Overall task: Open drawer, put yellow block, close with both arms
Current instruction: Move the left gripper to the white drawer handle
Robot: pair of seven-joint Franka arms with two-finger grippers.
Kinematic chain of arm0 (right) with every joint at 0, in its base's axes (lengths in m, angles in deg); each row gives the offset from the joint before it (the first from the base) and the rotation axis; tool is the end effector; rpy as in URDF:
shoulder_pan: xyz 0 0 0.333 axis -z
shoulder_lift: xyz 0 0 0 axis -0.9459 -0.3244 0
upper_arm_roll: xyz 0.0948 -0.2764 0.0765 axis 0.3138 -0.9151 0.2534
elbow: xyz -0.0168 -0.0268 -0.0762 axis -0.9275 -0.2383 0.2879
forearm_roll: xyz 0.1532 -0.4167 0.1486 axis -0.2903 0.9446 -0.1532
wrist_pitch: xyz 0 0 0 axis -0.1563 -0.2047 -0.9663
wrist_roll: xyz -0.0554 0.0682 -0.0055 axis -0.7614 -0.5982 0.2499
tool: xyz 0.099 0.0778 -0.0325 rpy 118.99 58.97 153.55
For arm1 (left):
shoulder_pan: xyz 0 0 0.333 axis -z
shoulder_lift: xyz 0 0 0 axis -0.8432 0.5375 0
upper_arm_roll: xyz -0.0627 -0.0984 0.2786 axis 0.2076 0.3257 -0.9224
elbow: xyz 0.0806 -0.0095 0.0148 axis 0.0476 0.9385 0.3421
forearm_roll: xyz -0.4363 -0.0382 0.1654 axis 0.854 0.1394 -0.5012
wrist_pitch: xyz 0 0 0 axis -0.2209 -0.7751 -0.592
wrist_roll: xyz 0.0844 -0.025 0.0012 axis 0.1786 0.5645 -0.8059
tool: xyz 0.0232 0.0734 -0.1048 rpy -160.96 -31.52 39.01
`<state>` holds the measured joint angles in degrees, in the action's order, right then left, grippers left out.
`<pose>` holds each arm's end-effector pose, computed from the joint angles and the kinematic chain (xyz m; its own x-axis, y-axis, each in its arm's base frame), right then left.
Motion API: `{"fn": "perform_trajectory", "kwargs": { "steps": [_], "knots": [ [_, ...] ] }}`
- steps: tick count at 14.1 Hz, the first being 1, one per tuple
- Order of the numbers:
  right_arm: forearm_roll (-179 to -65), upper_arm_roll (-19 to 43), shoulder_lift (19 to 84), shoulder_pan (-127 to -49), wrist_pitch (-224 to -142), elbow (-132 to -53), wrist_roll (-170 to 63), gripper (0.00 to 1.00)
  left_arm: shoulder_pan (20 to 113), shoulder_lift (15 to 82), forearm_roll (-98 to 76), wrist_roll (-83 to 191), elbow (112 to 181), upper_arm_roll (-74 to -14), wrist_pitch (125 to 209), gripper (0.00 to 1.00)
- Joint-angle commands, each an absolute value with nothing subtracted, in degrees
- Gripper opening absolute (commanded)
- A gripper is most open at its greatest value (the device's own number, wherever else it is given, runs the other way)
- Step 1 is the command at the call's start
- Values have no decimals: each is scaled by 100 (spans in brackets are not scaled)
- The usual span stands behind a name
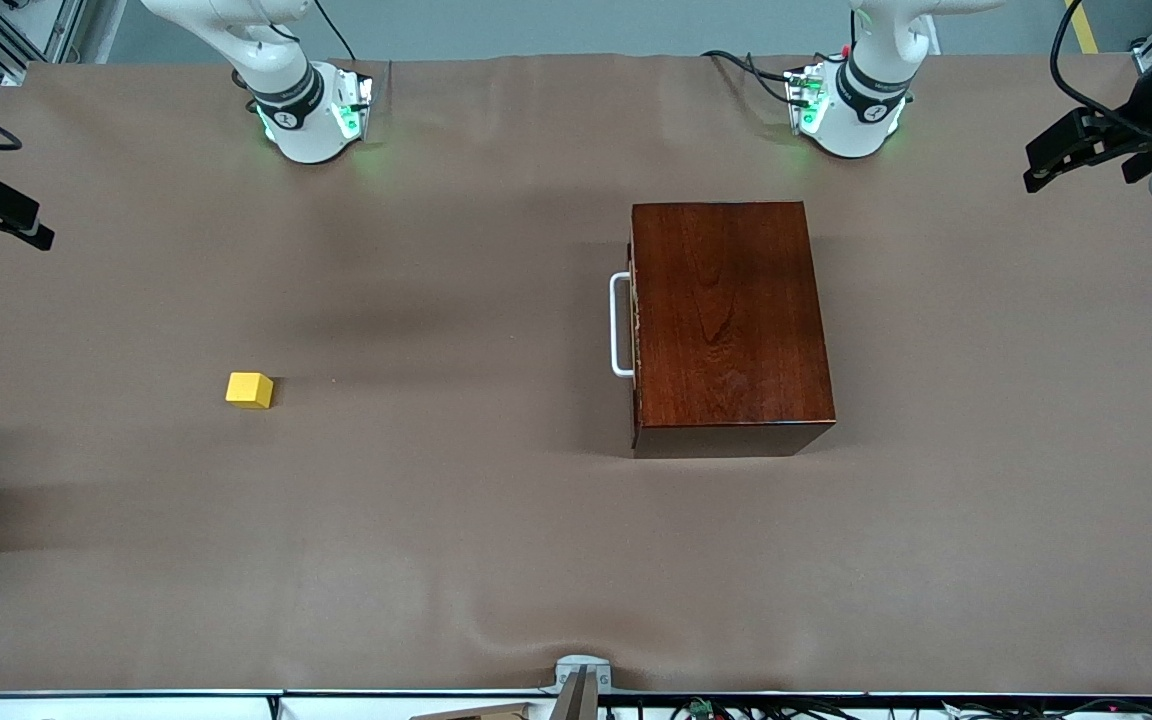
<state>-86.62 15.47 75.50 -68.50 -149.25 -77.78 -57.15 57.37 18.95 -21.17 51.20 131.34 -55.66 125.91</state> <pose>0.6126 -0.0437 0.6345 0.9982 -0.0487 -0.0345 -0.0497 -0.9984 -0.0264 0.5758 -0.0653 0.6569 0.9943 0.0576 -0.0893 0.0537 -0.9975 -0.0451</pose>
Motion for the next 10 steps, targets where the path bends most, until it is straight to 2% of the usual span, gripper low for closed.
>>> {"fn": "perform_trajectory", "kwargs": {
  "steps": [1,4,6,10],
  "knots": [
    [-8761,1591,7576,-6765,-14926,-7771,-5679,100,5687,1850,-2155,5125,13087,-5530,12492,100],
    [-8761,1591,7576,-6773,-14926,-7771,-5679,100,5748,1903,-2155,5116,13087,-5513,12501,100],
    [-8761,1591,7576,-6765,-14926,-7771,-5679,100,5932,1982,-2111,5099,13035,-5286,12510,100],
    [-8761,1591,7576,-6765,-14926,-7771,-5679,100,6546,2763,-2137,4452,12551,-4696,12571,100]
  ]
}}
